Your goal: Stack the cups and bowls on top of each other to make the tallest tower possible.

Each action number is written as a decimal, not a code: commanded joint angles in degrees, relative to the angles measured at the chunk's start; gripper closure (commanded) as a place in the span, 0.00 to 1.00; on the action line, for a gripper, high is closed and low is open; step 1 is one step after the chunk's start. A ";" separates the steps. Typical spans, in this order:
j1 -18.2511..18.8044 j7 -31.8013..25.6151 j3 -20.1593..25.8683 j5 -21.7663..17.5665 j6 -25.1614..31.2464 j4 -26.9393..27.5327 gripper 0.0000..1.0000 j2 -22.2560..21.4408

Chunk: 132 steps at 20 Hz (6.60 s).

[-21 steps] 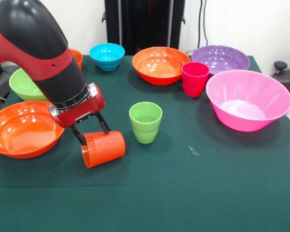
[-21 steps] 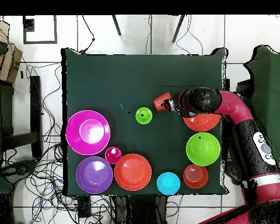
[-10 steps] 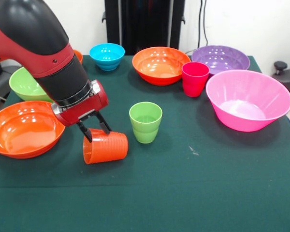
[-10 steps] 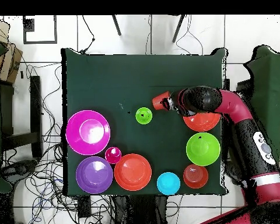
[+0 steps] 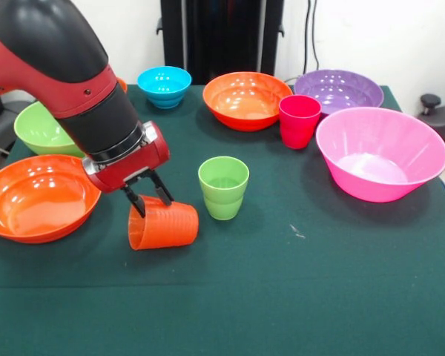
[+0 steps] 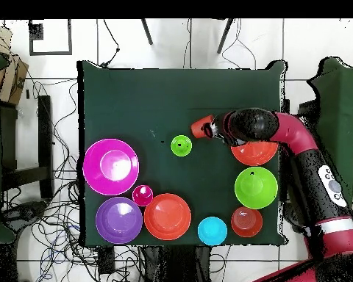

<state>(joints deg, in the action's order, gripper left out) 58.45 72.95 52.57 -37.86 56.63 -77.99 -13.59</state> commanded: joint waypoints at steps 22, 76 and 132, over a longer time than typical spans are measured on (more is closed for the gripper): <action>3.06 -7.95 -2.05 -5.37 -9.66 -13.09 1.00 -6.47; -10.66 16.14 -21.36 -3.16 -36.06 -30.03 1.00 -24.59; -15.71 16.71 -24.18 -0.60 -39.37 -28.64 1.00 -21.50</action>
<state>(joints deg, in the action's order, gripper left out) 45.06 82.48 29.40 -38.60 21.11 -108.00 -37.74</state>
